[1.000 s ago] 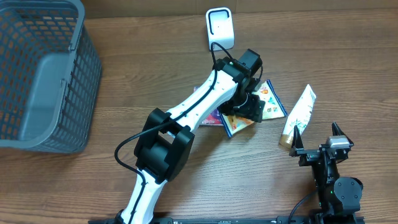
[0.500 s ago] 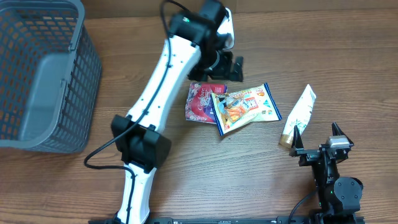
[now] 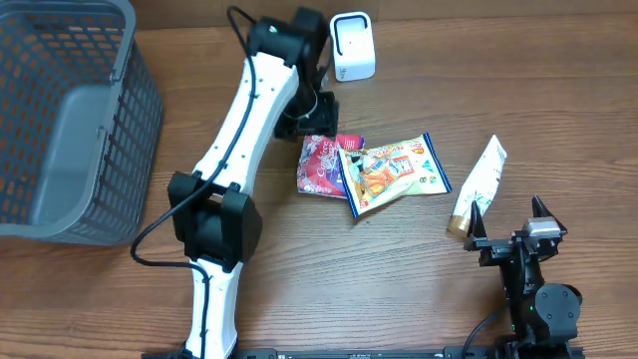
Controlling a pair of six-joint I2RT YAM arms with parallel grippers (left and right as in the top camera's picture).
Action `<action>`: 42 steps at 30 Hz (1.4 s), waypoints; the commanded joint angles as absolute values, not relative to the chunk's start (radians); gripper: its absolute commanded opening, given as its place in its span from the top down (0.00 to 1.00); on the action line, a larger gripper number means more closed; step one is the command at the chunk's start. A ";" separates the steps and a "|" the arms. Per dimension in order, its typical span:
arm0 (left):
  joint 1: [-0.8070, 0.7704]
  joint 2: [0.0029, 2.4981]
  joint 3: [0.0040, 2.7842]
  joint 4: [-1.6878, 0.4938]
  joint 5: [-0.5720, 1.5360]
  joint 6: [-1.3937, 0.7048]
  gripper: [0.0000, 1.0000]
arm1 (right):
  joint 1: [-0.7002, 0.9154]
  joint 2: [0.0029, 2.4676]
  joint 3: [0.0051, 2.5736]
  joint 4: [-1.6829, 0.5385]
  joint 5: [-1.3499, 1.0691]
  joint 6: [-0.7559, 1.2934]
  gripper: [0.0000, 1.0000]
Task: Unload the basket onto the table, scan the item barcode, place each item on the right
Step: 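Push the pad pack and pouch apart with the left gripper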
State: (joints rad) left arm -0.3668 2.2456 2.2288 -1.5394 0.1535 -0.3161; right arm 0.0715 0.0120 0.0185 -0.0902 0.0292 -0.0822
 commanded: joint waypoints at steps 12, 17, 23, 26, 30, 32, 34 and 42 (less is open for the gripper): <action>-0.379 2.251 1.895 -1.245 0.076 -0.404 0.94 | 0.067 0.003 0.008 -0.084 0.025 -0.078 0.00; -0.361 2.251 1.872 -1.291 -0.182 -0.498 0.96 | 0.067 0.003 0.008 -0.084 0.025 -0.078 0.00; -0.317 2.244 1.913 -1.361 -0.199 -0.502 0.96 | 0.067 0.003 0.008 -0.084 0.025 -0.078 0.00; -0.299 2.244 1.977 -1.406 -0.144 -0.496 0.96 | 0.067 0.003 0.008 -0.084 0.025 -0.078 0.00; -0.295 2.243 2.101 -1.464 -0.052 -0.437 0.96 | 0.067 0.003 0.008 -0.084 0.025 -0.078 0.00; -0.296 2.243 2.185 -1.504 -0.032 -0.425 0.96 | 0.067 0.003 0.008 -0.084 0.025 -0.078 0.00; -0.296 2.242 2.270 -1.542 -0.024 -0.426 0.96 | 0.067 0.003 0.008 -0.084 0.025 -0.078 0.00; -0.295 2.242 2.567 -1.689 -0.018 -0.360 0.00 | 0.067 0.003 0.008 -0.084 0.025 -0.078 0.00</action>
